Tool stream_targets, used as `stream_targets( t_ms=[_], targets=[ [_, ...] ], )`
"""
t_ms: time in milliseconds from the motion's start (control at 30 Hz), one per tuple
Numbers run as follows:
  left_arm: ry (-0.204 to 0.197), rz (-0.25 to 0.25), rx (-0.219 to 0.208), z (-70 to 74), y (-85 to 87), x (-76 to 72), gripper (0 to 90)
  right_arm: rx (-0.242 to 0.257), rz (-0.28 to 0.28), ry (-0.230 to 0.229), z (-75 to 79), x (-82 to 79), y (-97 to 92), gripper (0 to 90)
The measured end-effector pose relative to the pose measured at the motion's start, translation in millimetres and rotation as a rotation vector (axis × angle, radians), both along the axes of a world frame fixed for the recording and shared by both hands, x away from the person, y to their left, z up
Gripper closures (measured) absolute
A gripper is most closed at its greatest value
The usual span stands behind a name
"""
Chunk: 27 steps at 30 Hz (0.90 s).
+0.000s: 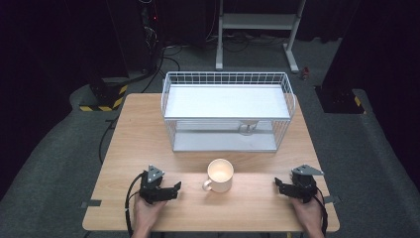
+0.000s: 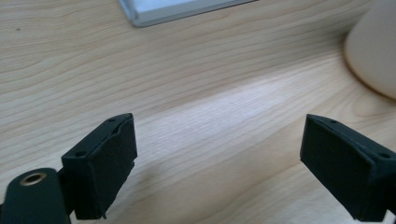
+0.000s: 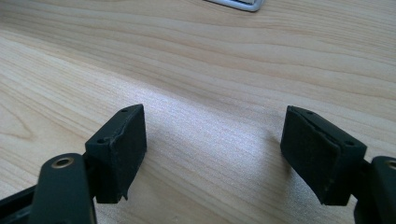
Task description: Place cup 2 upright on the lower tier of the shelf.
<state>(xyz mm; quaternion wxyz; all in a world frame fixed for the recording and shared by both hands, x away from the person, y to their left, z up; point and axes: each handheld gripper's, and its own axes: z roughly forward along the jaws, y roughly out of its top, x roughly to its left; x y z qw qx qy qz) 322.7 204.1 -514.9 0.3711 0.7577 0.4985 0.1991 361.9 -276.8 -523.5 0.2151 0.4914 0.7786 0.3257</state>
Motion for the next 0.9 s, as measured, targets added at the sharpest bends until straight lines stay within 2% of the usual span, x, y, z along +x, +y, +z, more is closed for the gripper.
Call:
stream_targets(
  t_ms=[100,200,500,567,900],
  targets=[
    [0.005,-0.029,-0.028,1.4,-4.8,-2.5,9.3,0.000,0.000,0.000,0.0,0.0,0.0,22.5],
    [0.008,-0.054,-0.038,2.9,-9.2,-6.1,8.0,0.000,0.000,0.000,0.0,0.0,0.0,22.5],
    [0.001,-0.101,-0.016,3.5,-21.7,-13.8,6.1,0.000,0.000,0.000,0.0,0.0,0.0,22.5],
    [-0.002,-0.112,-0.024,4.1,-25.0,-15.4,5.7,0.000,0.000,-0.001,0.0,0.0,0.0,22.5],
    [-0.004,-0.191,0.004,6.4,-48.5,-23.6,3.2,-0.003,0.003,-0.002,-0.1,0.1,-0.3,22.5]
  ],
)
